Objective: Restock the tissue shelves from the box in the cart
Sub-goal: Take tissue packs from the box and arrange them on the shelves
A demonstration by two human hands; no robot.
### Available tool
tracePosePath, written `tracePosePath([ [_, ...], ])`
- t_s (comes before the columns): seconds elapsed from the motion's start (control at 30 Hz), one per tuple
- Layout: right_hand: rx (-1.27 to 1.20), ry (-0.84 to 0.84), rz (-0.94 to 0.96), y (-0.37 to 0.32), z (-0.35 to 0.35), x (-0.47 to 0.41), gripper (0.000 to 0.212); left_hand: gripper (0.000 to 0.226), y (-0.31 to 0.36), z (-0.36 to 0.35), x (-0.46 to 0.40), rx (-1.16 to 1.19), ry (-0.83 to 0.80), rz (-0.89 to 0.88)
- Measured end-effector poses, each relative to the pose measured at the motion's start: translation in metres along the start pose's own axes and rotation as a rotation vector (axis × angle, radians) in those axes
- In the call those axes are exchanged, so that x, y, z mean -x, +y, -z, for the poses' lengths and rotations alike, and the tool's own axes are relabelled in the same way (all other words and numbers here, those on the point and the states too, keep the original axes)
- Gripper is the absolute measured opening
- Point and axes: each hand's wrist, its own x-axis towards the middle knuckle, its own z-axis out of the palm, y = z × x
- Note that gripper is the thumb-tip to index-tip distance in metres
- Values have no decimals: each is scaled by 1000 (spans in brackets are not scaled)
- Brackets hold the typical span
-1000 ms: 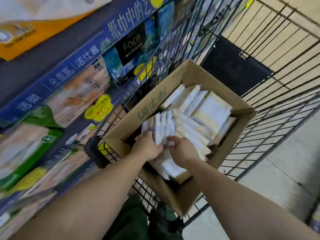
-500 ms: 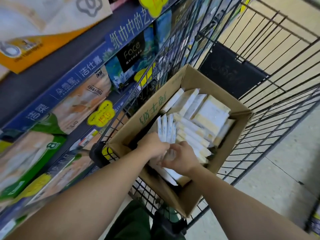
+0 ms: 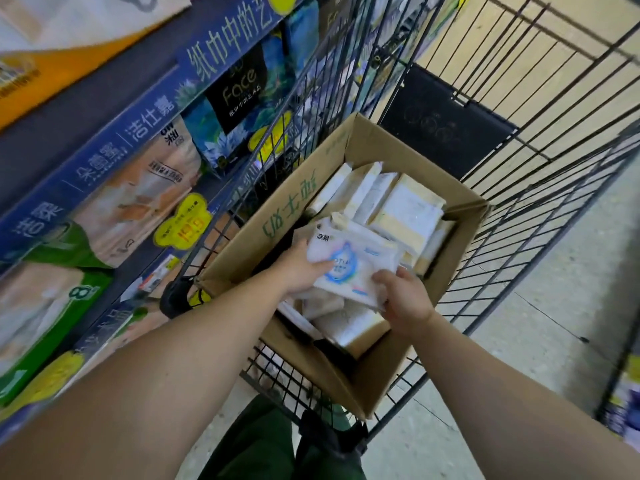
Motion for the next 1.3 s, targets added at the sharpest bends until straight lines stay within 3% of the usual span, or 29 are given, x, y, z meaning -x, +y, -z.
tracePosePath([
  [0.07, 12, 24, -7, 0, 5, -4, 22, 45, -1, -3, 5, 32, -11, -21],
  [0.23, 192, -38, -45, 1, -2, 9, 31, 46, -6, 5, 23, 129, 23, -27],
  [0.33, 294, -12, 40, -10, -17, 31, 36, 51, -1, 25, 38, 155, 64, -75],
  [0.47, 308, 17, 180, -27, -43, 65, 27, 61, 14, 56, 70, 98, 189, -173],
  [0.57, 255, 10, 246, -37, -56, 93, 23, 23, 24, 74, 102, 103, 215, -233],
  [0.6, 253, 15, 265, -40, -61, 103, 23, 20, 26, 78, 114, 110, 237, -264],
  [0.77, 321, 78, 394, -49, -79, 153, 54, 33, 16, 90, 179, 202, 326, -359],
  [0.83, 310, 26, 452, -44, -86, 185, 58, 56, 5, 93, 219, 267, 339, -388],
  [0.93, 334, -5, 551, -30, -98, 227, 58, 71, -15, 95, 281, 300, 403, -409],
  [0.97, 363, -20, 597, -22, -102, 247, 56, 68, -24, 93, 305, 308, 438, -416],
  [1.1, 424, -114, 841, 8, -124, 328, 40, 12, -69, 91, 402, 394, 600, -495],
  [1.2, 512, -216, 995, 22, -154, 381, 39, 10, -104, 99, 470, 470, 723, -554],
  [1.3, 499, -376, 1027, 45, -196, 435, 39, 15, -149, 114, 530, 534, 860, -579],
])
